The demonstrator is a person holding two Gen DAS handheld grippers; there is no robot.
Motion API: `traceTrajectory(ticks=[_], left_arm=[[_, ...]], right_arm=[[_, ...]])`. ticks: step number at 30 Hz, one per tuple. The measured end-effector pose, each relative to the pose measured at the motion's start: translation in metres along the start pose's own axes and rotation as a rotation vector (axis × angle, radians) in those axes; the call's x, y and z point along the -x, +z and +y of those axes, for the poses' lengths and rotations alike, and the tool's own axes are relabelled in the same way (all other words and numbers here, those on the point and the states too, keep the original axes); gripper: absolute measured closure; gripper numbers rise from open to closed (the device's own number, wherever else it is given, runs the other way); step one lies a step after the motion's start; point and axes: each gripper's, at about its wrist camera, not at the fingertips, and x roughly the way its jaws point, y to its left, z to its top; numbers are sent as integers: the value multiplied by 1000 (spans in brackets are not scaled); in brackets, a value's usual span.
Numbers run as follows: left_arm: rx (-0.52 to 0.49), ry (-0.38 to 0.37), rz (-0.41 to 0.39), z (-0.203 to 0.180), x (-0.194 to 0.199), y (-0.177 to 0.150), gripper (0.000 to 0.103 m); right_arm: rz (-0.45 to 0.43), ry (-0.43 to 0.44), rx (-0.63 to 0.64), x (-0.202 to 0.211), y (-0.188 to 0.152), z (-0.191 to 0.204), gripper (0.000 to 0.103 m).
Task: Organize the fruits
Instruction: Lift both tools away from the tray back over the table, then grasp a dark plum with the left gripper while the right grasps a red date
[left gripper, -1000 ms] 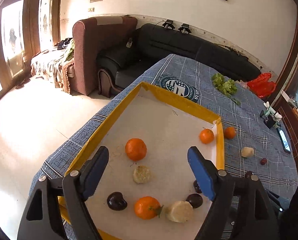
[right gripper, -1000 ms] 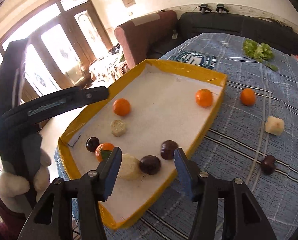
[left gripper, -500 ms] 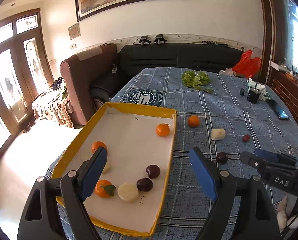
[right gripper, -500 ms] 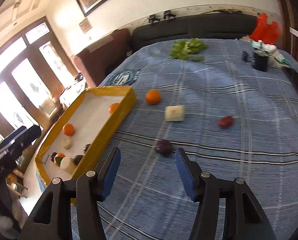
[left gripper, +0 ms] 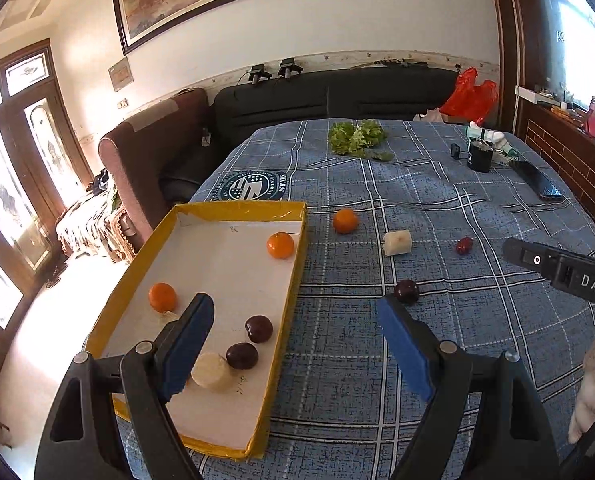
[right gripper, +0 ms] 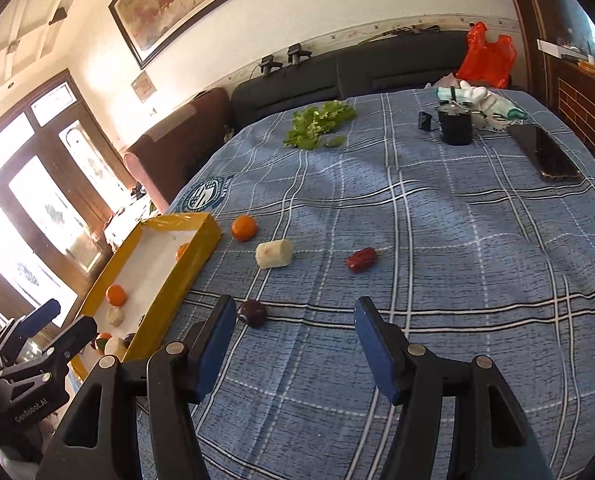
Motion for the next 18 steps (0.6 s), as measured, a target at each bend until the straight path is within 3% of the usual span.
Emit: traceTrajectory(ticks=[7,11,15,18], left_arm=[[95,-94,62,17,-20,-3,19],[136,-179,103,17,-37,-9,19],[106,-244,132,3,-51,-13,20],[70,-308,144,-10,-59,-13,37]], right_arm=[[-5,-58,-58,-7,27,-36,37],[43,-71,-80,-34,35,-50,37],[114,-98,-54,-78,34,-44,37],[149,-163,-12,-103,33,-37,37]])
